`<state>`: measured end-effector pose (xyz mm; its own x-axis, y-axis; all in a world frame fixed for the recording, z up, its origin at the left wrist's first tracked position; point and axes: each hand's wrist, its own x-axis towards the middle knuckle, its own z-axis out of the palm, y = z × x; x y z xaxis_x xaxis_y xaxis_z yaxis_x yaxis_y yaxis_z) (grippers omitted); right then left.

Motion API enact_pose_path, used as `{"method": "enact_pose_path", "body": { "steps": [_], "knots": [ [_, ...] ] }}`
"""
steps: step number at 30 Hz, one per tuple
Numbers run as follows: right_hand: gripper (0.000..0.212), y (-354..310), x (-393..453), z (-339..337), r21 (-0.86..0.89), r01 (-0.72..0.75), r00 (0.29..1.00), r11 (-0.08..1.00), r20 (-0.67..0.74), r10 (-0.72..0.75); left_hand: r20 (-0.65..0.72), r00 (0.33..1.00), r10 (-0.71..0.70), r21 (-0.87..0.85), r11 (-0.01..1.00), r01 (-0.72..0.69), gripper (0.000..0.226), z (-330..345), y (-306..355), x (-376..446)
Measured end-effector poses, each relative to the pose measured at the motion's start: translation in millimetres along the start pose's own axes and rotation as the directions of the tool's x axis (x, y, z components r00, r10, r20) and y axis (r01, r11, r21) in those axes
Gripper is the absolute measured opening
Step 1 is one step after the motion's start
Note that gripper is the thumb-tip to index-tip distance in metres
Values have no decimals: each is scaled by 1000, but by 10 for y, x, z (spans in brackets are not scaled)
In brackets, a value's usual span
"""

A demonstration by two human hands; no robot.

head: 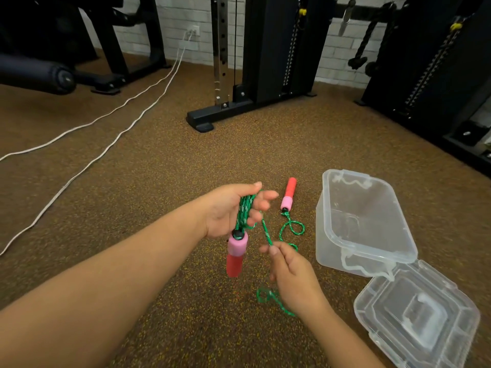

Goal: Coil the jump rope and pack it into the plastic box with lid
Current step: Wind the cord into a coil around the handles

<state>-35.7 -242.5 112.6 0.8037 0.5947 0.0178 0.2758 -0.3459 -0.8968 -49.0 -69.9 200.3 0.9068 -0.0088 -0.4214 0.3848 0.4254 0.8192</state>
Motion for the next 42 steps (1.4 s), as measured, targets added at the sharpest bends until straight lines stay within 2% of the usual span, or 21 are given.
{"method": "enact_pose_path", "body": {
  "steps": [3,5,7,9,13,16,18,20,22,25,29,32,35,38,42],
  "knots": [
    [23,-20,-90,29,-265,133,988,955,111,-106,-51,999,-3,-107,994,-3,38,-17,-18,57],
    [24,-98,-120,20,-306,203,974,930,157,-162,-102,994,-28,-109,994,17,50,-11,-46,117],
    [25,-193,-123,-21,-261,225,970,939,154,-190,-148,989,-27,30,999,32,56,8,-86,161],
    [26,-288,-109,-94,-141,188,979,972,111,-173,-153,987,-52,226,970,86,56,14,-141,160],
    [28,-377,2,-296,104,97,995,990,14,-99,13,976,-219,501,846,183,61,-22,-238,56],
    [28,-306,77,-390,64,48,998,997,-46,-45,169,917,-360,611,769,190,62,-48,-238,0],
    [29,-210,114,-373,95,15,997,995,-72,-8,259,871,-417,630,757,175,52,-37,-198,-40],
    [31,-129,129,-307,114,-33,996,993,-73,41,299,854,-425,627,762,160,37,-13,-150,-84],
    [33,-57,106,-234,145,-86,994,986,-50,94,272,891,-364,588,796,145,31,-11,-113,-88],
    [32,16,18,-171,252,-170,985,953,18,171,183,965,-189,411,906,100,27,-65,-103,-34],
    [32,63,-60,-133,283,-169,986,944,45,163,28,998,-49,190,981,43,27,-140,-70,44],
    [34,47,-89,-114,288,-138,990,948,6,143,-44,999,-3,157,988,10,27,-149,-41,90],
    [38,38,-99,-146,301,-165,983,939,-31,183,-81,997,22,155,988,-9,28,-149,-20,117],
    [30,83,-91,-195,291,-149,984,945,-48,170,-127,991,44,136,990,-27,29,-163,21,122],
    [17,278,-110,-247,170,-89,958,981,-254,131,-220,973,72,102,994,-51,30,-215,73,127]
  ]
}}
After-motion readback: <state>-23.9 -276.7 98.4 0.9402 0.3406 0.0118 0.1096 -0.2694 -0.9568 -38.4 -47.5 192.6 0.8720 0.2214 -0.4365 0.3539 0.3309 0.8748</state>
